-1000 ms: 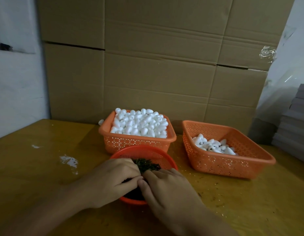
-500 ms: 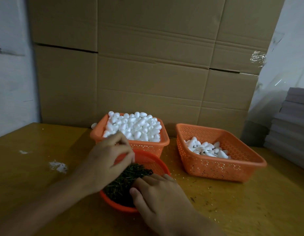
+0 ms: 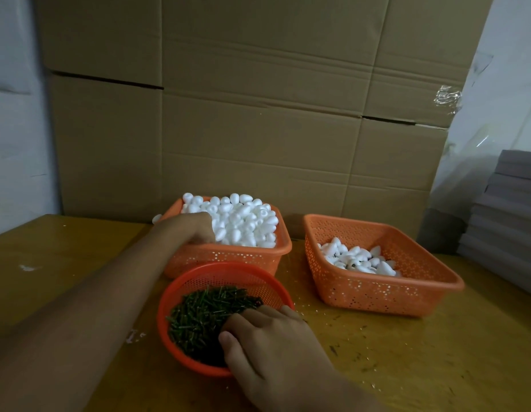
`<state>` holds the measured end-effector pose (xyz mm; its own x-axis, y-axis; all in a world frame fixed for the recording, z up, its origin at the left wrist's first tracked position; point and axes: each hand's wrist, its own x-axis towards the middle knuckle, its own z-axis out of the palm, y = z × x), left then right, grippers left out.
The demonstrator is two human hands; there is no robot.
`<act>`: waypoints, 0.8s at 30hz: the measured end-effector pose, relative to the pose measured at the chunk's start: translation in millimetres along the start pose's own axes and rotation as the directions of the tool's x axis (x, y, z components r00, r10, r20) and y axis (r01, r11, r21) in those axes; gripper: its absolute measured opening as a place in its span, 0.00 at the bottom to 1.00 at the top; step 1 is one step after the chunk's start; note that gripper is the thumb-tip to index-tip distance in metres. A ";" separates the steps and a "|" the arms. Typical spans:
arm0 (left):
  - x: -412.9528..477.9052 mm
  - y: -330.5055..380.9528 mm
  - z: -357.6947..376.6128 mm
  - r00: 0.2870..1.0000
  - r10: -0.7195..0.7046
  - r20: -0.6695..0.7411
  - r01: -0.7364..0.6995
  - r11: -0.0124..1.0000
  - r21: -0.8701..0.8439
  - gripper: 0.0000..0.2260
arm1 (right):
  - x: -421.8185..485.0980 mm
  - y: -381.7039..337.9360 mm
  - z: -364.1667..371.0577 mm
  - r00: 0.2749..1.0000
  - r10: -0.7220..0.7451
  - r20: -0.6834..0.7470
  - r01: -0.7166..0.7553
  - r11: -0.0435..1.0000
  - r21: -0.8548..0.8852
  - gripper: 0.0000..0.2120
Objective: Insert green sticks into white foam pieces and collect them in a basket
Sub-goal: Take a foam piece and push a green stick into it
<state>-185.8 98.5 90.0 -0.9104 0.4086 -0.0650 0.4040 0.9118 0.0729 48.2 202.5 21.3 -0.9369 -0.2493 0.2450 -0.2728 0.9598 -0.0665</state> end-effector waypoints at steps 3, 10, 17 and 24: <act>1.9 -1.6 -3.1 0.999 -0.041 -0.017 0.038 0.990 -0.136 0.09 | -1.3 0.5 0.3 1.000 0.008 0.000 -0.008 1.000 -0.010 0.34; 4.9 -16.6 8.2 0.947 -0.081 -0.311 -0.079 0.879 -0.470 0.14 | -0.8 2.9 -0.9 0.999 0.032 0.027 -0.032 0.999 -0.001 0.32; -46.7 -6.8 9.4 0.833 0.139 -0.536 -0.494 0.621 -0.608 0.14 | 1.8 11.7 -6.8 0.998 0.054 0.020 -0.058 0.959 0.277 0.13; -132.2 0.4 30.7 0.798 0.248 -0.549 -0.601 0.403 -0.691 0.17 | 2.2 20.1 -4.9 0.988 0.129 -0.080 -0.073 0.869 0.488 0.03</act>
<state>-62.6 46.0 68.0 -0.6753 0.5299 0.5130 0.6480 0.0943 0.7558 41.7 221.8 25.2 -0.9436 -0.1126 0.3114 -0.2752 0.7897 -0.5483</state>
